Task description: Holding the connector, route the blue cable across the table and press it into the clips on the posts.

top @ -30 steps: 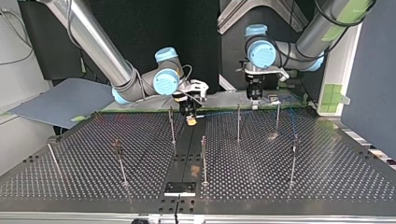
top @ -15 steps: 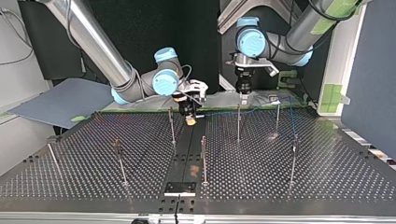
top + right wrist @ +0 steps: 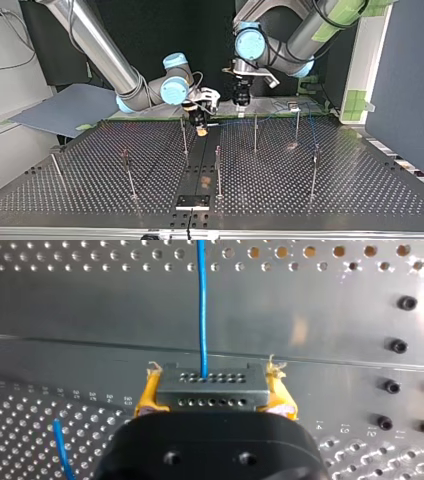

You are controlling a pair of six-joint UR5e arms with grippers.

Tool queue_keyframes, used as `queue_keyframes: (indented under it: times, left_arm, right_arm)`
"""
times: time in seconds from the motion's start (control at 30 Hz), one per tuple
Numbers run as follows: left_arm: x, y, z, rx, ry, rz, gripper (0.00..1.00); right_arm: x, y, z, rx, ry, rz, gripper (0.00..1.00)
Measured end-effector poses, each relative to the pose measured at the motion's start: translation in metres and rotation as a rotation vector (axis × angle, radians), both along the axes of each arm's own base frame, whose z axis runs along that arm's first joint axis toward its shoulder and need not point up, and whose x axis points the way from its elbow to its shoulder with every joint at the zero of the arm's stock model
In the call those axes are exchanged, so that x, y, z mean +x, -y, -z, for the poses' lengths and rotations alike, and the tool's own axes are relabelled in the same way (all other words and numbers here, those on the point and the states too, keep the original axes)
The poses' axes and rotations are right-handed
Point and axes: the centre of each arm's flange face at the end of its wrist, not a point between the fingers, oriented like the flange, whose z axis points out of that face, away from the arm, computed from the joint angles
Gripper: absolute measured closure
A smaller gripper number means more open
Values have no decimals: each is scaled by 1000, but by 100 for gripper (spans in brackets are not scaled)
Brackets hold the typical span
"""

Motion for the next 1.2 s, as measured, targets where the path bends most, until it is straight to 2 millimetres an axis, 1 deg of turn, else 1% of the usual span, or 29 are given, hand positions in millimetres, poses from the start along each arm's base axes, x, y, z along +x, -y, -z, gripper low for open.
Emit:
queue_keyframes:
  times: [0.17,0.37,0.77,0.83,1.0,1.03,1.07,1.1,1.13,1.17,1.2]
  left_arm:
    - [14,8,7,2,-9,-7,0]
    - [37,8,18,-9,-22,-25,0]
    - [76,13,41,0,-44,-54,0]
    - [81,15,42,-2,-41,-54,0]
    - [93,21,34,-9,-25,-50,0]
    - [94,21,34,-8,-27,-51,5]
    - [94,21,33,-6,-31,-53,5]
    - [94,21,33,-3,-35,-55,25]
    - [94,21,33,1,-39,-56,38]
    - [93,21,33,6,-44,-59,38]
    - [93,21,33,10,-48,-60,59]
  right_arm:
    - [0,1,-3,-4,4,1,100]
    - [-1,2,-4,-4,6,2,100]
    - [-2,4,-5,-6,4,1,100]
    - [-2,4,-5,-7,4,2,100]
    - [-2,4,-6,-8,5,2,100]
    - [-2,4,-6,-8,5,3,100]
    - [-3,5,-6,-8,5,3,100]
    - [-3,5,-6,-8,5,3,100]
    - [-3,5,-6,-8,5,4,100]
    - [-3,5,-6,-8,5,4,100]
    - [-3,6,-6,-8,5,4,100]
